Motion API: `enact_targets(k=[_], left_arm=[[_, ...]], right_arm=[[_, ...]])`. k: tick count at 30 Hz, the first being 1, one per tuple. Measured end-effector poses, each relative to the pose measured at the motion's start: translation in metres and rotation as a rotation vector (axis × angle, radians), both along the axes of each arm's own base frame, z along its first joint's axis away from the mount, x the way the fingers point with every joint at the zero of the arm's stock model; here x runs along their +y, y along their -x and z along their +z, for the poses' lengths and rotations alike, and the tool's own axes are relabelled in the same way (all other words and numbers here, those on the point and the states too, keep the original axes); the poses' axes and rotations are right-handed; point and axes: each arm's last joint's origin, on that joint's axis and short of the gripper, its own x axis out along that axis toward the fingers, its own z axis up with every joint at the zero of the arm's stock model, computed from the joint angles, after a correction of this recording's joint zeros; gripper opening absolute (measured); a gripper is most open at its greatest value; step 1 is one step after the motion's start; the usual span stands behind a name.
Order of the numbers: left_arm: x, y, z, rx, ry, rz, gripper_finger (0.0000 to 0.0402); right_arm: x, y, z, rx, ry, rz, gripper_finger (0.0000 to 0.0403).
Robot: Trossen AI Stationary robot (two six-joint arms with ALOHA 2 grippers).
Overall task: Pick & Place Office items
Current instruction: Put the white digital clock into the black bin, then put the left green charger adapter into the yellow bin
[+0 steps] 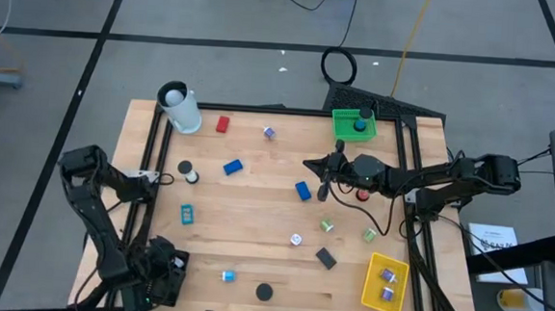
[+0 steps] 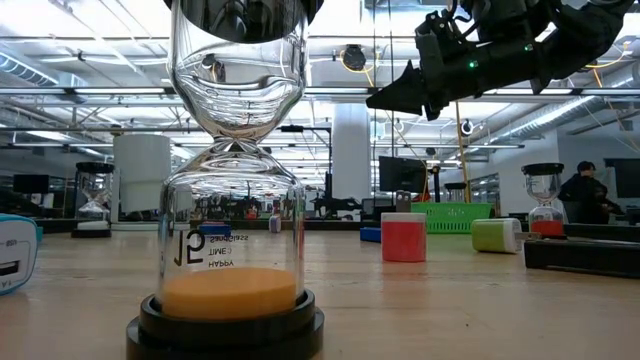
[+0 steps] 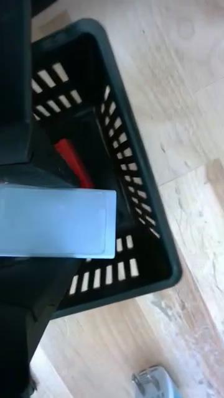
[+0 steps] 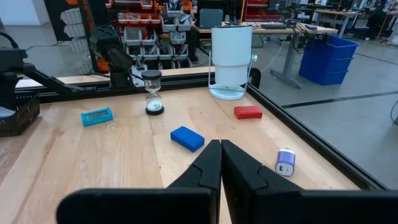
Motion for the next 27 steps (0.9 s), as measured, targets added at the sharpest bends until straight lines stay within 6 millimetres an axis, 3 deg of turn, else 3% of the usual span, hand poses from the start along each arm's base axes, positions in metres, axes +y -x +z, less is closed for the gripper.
enact_targets(k=[9,15,22,27], left_arm=[[0.0,-0.007,0.0,-0.011,0.011,-0.036,0.0238],[0.002,-0.007,0.007,-0.018,0.022,-0.082,0.0259],[0.013,-0.004,0.032,-0.095,0.015,-0.208,0.0222],[0.026,-0.008,0.045,-0.212,-0.155,-0.359,0.0163]], right_arm=[[0.0,0.0,0.0,0.0,0.0,0.0,0.0004],[0.0,0.0,0.0,0.0,0.0,0.0,0.0004],[0.0,0.0,0.0,0.0,0.0,0.0,0.0004],[0.0,0.0,0.0,0.0,0.0,0.0,0.0004]])
